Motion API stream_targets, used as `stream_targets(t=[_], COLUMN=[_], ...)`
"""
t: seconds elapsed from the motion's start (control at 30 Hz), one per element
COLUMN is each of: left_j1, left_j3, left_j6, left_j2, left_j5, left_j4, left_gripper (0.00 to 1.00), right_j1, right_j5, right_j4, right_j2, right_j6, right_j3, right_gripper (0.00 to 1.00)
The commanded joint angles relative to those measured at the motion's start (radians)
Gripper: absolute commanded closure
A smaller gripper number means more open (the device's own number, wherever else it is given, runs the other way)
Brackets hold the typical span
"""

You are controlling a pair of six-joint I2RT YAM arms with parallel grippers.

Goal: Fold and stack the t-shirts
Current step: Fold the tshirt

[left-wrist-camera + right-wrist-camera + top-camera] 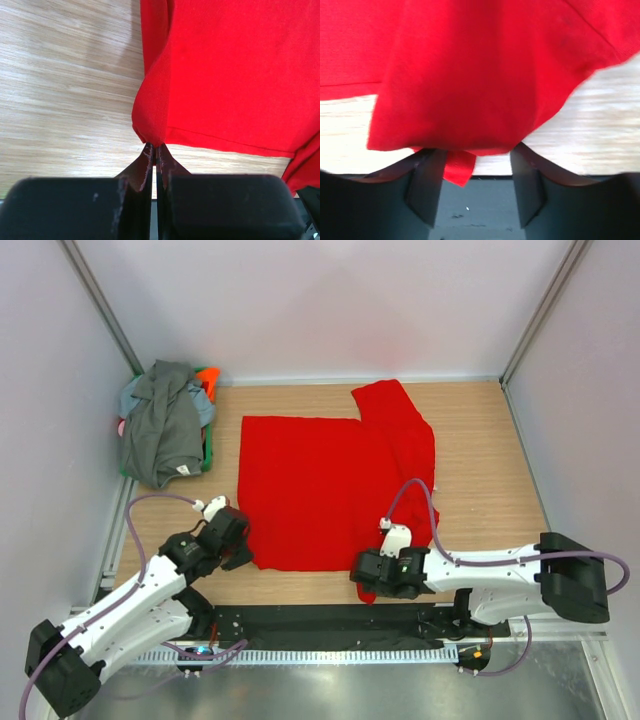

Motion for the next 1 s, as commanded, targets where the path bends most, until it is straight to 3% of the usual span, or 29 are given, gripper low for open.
stream_targets(t=[0.0, 0.17, 0.37, 0.63, 0.97], left_j1=[-0.006, -0.006, -0.006, -0.007, -0.007], left_j3=[0.031, 0.033, 0.051, 0.166, 0.318], left_j6=[0.012, 0.014, 0.014, 0.009, 0.026], left_j2=[0.005, 0.007, -0.005, -0.08, -0.1], left_j5=[0.007, 0.007, 0.032, 0.084, 0.001], left_j4=[0.016, 0.016, 0.0, -0.14, -0.4], left_gripper=[1.0, 1.0, 1.0, 1.0, 0.99], right_j1=[-0.006, -0.006, -0.002, 0.01, 0.009], right_j5=[0.008, -0.011, -0.018, 0.067, 0.127], right_j4=[0.141, 0.181, 0.077, -0.321, -0.573], right_j2=[0.048, 0.031, -0.149, -0.471, -0.616], right_j6=[-0.005, -0.012, 0.012, 0.125, 0.205], right_j3=[-0.034, -0.066, -0.068, 0.056, 0.173], right_gripper=[0.43, 0.7, 0.99, 0.99, 0.99])
